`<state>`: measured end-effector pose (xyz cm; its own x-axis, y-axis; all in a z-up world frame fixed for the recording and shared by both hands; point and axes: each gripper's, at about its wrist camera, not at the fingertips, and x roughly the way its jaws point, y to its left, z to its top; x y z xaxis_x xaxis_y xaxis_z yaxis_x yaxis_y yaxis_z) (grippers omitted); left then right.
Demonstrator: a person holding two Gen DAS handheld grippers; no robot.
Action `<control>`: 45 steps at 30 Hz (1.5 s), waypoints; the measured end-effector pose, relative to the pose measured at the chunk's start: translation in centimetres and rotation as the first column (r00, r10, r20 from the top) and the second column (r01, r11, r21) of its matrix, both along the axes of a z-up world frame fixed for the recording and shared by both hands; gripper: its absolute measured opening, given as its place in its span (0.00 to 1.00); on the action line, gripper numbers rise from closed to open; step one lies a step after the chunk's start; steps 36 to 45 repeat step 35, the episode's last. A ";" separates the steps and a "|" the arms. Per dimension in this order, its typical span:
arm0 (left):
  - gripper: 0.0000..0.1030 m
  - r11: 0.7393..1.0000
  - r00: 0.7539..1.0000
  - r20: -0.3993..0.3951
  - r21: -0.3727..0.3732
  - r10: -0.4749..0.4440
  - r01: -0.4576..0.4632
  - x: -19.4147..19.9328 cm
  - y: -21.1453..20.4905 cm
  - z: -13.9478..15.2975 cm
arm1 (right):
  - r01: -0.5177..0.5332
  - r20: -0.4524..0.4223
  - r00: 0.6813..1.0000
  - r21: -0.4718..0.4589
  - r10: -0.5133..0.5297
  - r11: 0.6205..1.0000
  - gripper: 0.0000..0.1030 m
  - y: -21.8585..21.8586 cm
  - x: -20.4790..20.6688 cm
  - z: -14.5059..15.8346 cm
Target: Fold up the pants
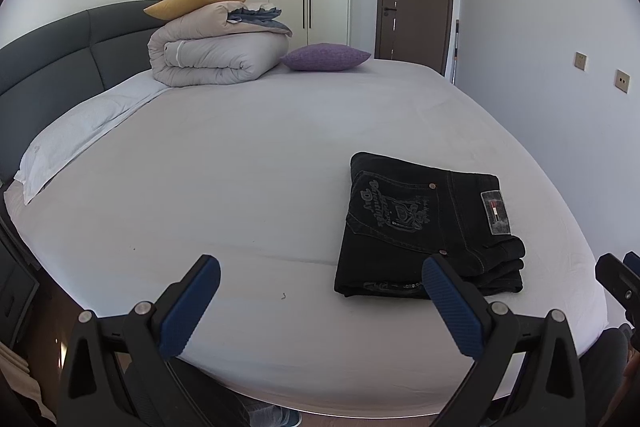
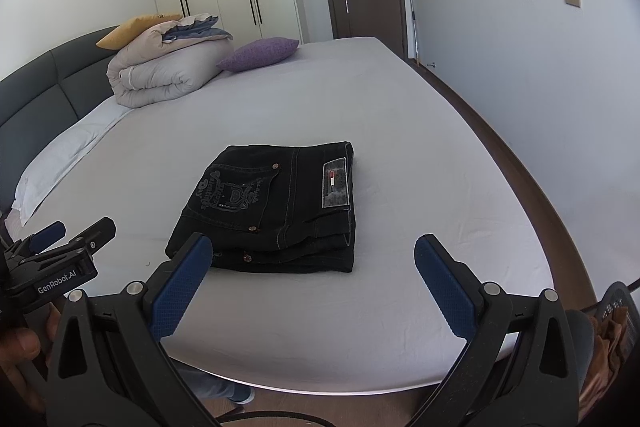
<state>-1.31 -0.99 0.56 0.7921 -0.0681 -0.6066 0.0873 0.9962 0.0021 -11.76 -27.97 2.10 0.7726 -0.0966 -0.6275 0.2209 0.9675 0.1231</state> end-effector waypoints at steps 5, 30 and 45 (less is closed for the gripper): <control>1.00 1.000 1.000 0.000 0.001 0.001 -0.001 0.0 -0.1 0.0 | 0.001 -0.002 1.000 -0.001 -0.001 1.000 1.00 0.3 0.2 0.0; 1.00 1.000 1.000 -0.022 0.000 -0.017 0.017 -0.3 0.0 -0.7 | -0.007 -0.012 1.000 0.012 0.008 1.000 1.00 1.2 0.9 -1.0; 1.00 0.999 1.000 -0.012 0.029 -0.025 0.025 -0.4 -0.1 -0.8 | -0.003 -0.018 1.000 0.025 0.004 1.000 1.00 1.2 1.0 -1.3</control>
